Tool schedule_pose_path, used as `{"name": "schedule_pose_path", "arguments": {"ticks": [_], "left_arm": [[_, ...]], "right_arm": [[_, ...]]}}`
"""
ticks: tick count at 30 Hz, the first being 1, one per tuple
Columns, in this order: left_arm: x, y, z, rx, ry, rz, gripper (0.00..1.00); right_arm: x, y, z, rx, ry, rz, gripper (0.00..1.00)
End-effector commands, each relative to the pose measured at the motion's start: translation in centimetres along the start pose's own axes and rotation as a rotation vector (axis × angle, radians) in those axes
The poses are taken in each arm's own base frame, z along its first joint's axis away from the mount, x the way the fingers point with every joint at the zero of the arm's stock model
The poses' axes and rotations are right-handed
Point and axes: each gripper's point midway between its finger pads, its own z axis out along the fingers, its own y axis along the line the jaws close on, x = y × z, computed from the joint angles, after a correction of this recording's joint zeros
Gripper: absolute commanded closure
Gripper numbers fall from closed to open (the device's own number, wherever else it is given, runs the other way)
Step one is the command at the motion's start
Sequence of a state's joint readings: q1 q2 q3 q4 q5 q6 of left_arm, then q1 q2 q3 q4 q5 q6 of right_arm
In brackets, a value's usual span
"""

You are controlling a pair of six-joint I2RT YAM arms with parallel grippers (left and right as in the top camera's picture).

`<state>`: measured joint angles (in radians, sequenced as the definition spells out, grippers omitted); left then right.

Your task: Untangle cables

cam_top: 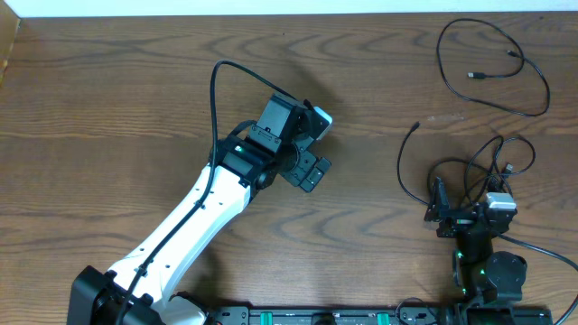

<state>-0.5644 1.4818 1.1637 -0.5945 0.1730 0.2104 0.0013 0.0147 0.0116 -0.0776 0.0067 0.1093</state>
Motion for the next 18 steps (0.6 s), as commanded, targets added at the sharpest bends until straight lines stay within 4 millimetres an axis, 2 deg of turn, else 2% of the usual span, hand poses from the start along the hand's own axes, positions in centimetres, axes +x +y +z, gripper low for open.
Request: {"name": "schedule_pose_path", "arguments": {"ticks": [1,18], "left_arm": [[-0.39,0.32,-0.15,-0.012,-0.008,0.001,0.02],[-0.39,0.32,-0.15,-0.012,-0.008,0.001,0.02]], "right_arm": [[0.14,0.44,-0.02,-0.02,-0.002,-0.07,0.01],[0.11,0.42,-0.01,-0.019,-0.004,-0.108,0.01]]}}
